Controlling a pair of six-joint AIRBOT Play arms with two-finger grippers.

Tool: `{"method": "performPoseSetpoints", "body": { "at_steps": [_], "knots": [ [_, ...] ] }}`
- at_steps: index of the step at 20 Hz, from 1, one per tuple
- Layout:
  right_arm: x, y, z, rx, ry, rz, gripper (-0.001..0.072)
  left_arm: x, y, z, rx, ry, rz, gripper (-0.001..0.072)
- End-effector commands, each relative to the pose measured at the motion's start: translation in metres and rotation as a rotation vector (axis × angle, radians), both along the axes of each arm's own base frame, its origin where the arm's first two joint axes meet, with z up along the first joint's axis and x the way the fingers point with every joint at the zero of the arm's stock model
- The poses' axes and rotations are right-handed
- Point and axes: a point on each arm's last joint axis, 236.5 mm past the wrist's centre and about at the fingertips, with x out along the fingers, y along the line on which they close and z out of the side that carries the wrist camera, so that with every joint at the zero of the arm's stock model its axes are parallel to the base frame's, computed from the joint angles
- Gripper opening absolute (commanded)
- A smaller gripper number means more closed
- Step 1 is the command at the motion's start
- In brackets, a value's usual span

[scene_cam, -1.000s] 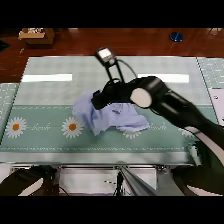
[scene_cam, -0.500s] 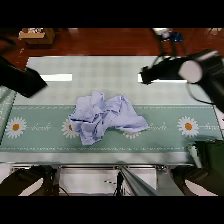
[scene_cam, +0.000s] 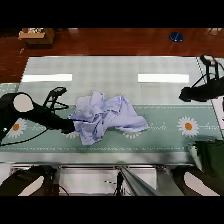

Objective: Fold the shirts.

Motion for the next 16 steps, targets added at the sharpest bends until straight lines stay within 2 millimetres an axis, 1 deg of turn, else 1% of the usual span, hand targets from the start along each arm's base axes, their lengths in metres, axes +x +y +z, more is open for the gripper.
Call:
{"method": "performPoseSetpoints", "body": {
  "at_steps": [1, 3, 4, 5, 7, 8, 9, 10, 11, 13, 14, 16],
  "knots": [
    [-0.033, 0.015, -0.044, 0.119, 0.095, 0.008, 0.0487, 0.009, 0.001, -0.012, -0.119, -0.001, 0.121, 0.0603],
    [-0.038, 0.024, -0.057, 0.157, 0.104, 0.0, 0.0487, 0.018, 0.005, -0.014, -0.151, -0.022, 0.154, 0.0602],
    [-0.038, 0.028, -0.059, 0.176, 0.098, -0.007, 0.0487, 0.022, 0.003, -0.018, -0.172, -0.025, 0.181, 0.0602],
    [-0.035, 0.03, -0.059, 0.185, 0.086, -0.015, 0.0487, 0.024, -0.005, -0.023, -0.207, -0.019, 0.205, 0.0601],
    [-0.029, 0.033, -0.057, 0.206, 0.06, -0.029, 0.0486, 0.026, -0.029, -0.033, -0.308, 0.011, 0.208, 0.0592],
    [-0.027, 0.035, -0.056, 0.215, 0.055, -0.033, 0.0486, 0.027, -0.037, -0.041, -0.334, 0.036, 0.216, 0.0551],
    [-0.027, 0.037, -0.055, 0.229, 0.053, -0.037, 0.0486, 0.027, -0.04, -0.05, -0.335, 0.065, 0.23, 0.038],
    [-0.027, 0.04, -0.054, 0.243, 0.056, -0.039, 0.0486, 0.027, -0.041, -0.057, -0.337, 0.094, 0.248, 0.0275],
    [-0.028, 0.043, -0.053, 0.256, 0.06, -0.04, 0.0487, 0.025, -0.04, -0.063, -0.334, 0.121, 0.257, 0.0178],
    [-0.029, 0.047, -0.052, 0.272, 0.065, -0.041, 0.0501, 0.025, -0.038, -0.067, -0.331, 0.134, 0.268, 0.0039],
    [-0.029, 0.048, -0.052, 0.28, 0.065, -0.041, 0.054, 0.026, -0.037, -0.066, -0.333, 0.129, 0.271, 0.0023],
    [-0.026, 0.056, -0.048, 0.318, 0.056, -0.039, 0.054, 0.029, -0.033, -0.062, -0.336, 0.113, 0.279, 0.0022]
  ]
}}
